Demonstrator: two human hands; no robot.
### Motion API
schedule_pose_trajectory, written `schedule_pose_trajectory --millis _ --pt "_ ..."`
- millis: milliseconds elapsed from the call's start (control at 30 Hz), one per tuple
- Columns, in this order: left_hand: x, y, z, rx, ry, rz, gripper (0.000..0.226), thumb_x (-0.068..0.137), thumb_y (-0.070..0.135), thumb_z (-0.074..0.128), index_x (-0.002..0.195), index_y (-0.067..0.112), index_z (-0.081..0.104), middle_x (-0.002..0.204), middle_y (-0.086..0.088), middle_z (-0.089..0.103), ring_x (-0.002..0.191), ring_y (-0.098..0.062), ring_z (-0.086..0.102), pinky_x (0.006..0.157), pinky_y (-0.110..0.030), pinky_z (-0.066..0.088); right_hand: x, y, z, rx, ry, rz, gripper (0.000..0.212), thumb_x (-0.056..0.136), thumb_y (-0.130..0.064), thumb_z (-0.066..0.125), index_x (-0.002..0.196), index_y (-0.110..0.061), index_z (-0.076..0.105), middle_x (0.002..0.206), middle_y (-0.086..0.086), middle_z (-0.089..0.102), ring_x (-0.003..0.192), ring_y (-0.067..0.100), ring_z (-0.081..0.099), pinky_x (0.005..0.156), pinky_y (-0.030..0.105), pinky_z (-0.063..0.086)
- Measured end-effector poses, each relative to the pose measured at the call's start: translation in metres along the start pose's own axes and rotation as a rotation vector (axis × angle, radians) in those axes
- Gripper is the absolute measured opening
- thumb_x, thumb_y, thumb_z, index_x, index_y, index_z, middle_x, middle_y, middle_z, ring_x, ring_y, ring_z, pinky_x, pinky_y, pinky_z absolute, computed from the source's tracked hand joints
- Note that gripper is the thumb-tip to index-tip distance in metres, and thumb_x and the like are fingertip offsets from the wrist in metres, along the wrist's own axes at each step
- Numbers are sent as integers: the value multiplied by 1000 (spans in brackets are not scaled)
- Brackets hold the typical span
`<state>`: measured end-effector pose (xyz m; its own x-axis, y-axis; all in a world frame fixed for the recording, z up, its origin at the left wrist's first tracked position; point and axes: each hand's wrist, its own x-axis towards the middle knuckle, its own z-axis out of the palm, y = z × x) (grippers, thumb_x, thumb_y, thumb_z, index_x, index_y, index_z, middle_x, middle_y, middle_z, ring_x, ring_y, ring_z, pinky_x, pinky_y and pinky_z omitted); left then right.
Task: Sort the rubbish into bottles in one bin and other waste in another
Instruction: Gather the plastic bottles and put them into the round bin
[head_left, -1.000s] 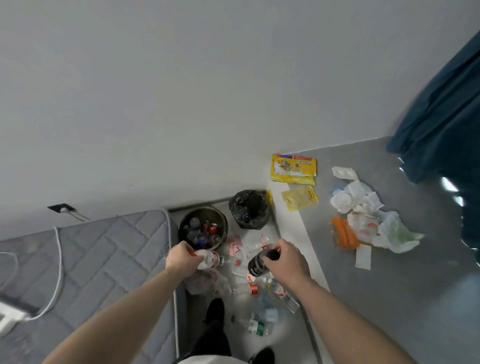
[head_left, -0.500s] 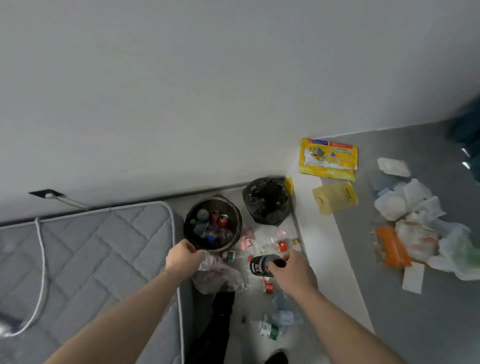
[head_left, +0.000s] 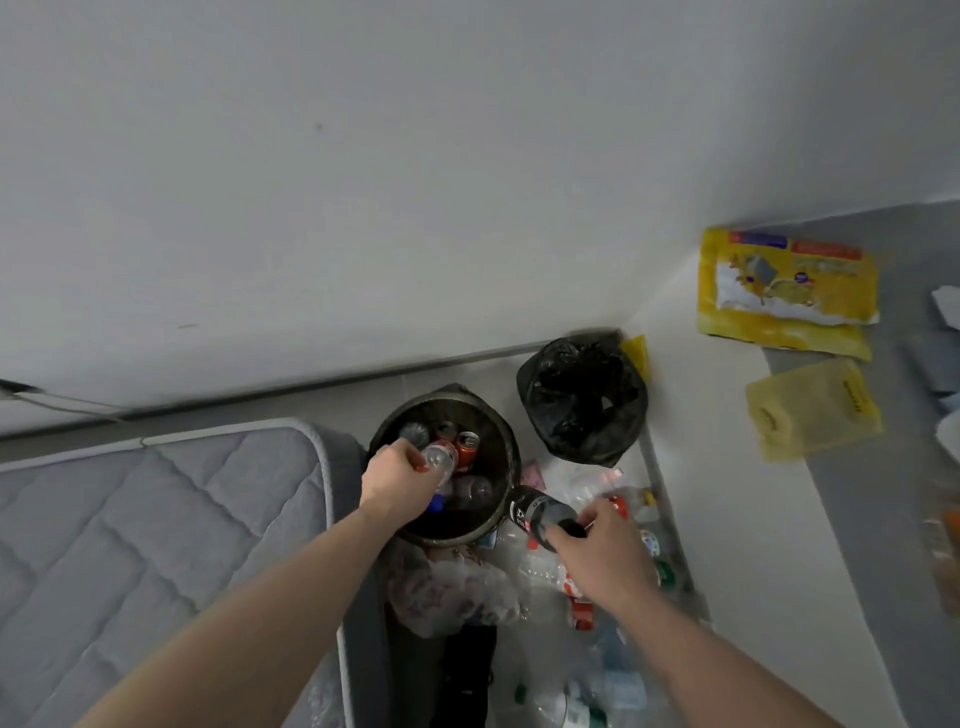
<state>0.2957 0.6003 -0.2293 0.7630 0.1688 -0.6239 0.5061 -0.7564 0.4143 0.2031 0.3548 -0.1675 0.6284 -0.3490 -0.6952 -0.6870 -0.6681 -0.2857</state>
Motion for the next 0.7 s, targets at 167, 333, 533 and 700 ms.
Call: schedule_pose_trajectory --millis 167,333,533,700 --pt "27 -12 18 135 -114 35 33 86 42 68 108 19 60 111 -4 54 98 -24 58 80 -33 44 25 -3 22 2 -32 7 37 73 -60 65 89 -29 50 77 -7 65 68 13 65 65 40 59" --pt "22 -38 15 233 -170 75 31 87 32 67 113 20 58 117 -2 49 97 -23 55 83 -32 45 24 -8 30 -6 -53 9 34 80 -52 68 92 -25 51 82 -8 63 70 10 61 57 29 48" --pt "13 -68 1 257 -189 71 32 86 32 64 117 23 61 118 2 48 103 -22 58 90 -32 49 32 -27 39 -14 -82 11 34 81 -53 66 92 -26 50 83 -7 62 70 11 60 54 29 43" --pt "5 -86 4 224 -167 92 25 85 29 64 111 27 62 113 5 48 95 -16 57 83 -28 46 48 -49 52 19 -103 -14 31 84 -49 67 93 -25 50 82 -8 62 74 13 62 61 30 48"
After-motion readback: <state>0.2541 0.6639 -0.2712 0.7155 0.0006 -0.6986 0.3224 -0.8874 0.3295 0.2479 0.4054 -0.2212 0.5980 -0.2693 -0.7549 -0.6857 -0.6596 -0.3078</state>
